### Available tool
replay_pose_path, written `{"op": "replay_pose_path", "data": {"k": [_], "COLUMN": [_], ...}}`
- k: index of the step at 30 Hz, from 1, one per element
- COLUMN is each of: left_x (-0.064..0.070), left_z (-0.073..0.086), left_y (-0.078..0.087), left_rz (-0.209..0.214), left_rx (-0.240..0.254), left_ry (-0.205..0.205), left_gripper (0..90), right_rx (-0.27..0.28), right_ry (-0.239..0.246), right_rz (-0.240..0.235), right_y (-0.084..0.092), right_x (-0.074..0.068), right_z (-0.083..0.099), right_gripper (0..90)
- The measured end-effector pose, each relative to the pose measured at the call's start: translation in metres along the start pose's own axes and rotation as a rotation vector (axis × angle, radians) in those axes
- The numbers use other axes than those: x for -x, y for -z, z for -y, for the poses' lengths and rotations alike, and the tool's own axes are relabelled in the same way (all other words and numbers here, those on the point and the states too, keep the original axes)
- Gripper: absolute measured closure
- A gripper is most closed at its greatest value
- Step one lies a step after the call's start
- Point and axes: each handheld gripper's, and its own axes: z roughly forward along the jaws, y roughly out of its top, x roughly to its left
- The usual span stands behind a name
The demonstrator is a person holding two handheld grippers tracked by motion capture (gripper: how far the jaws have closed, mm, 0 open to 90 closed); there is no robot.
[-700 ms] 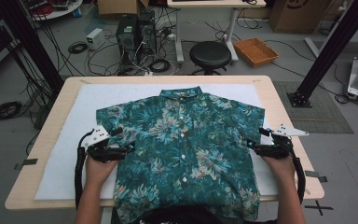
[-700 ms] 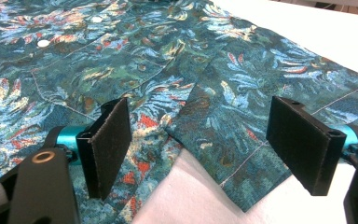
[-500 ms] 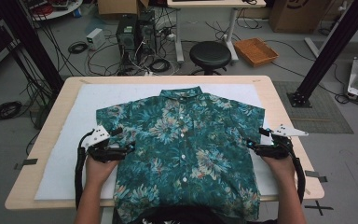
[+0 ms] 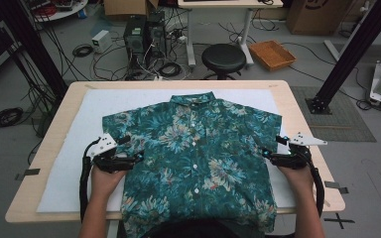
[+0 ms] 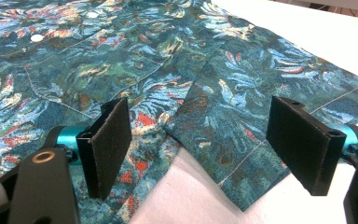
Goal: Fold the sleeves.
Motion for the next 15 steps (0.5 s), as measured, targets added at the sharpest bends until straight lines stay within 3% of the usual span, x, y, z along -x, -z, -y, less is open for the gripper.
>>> {"op": "replay_pose_path", "data": {"k": [10, 12, 15], "left_x": [-0.0007, 0.0001, -0.0009], "left_z": [-0.0002, -0.0002, -0.0001], "left_y": [0.0001, -0.0003, 0.0003], "left_rz": [-0.006, -0.006, -0.005], "left_rx": [-0.002, -0.004, -0.002], "left_ry": [0.002, -0.001, 0.006], "left_gripper": [18.5, 18.5, 18.5], "right_rx": [0.005, 0.003, -0.004], "right_ry": [-0.023, -0.049, -0.064], "right_rz": [-0.006, -0.01, 0.014], "right_y": [0.001, 0.002, 0.0048], "right_x": [0.0024, 0.0042, 0.0078], "right_z": [-0.0005, -0.0009, -0.0047], "right_gripper": [22.6, 22.8, 22.8]}}
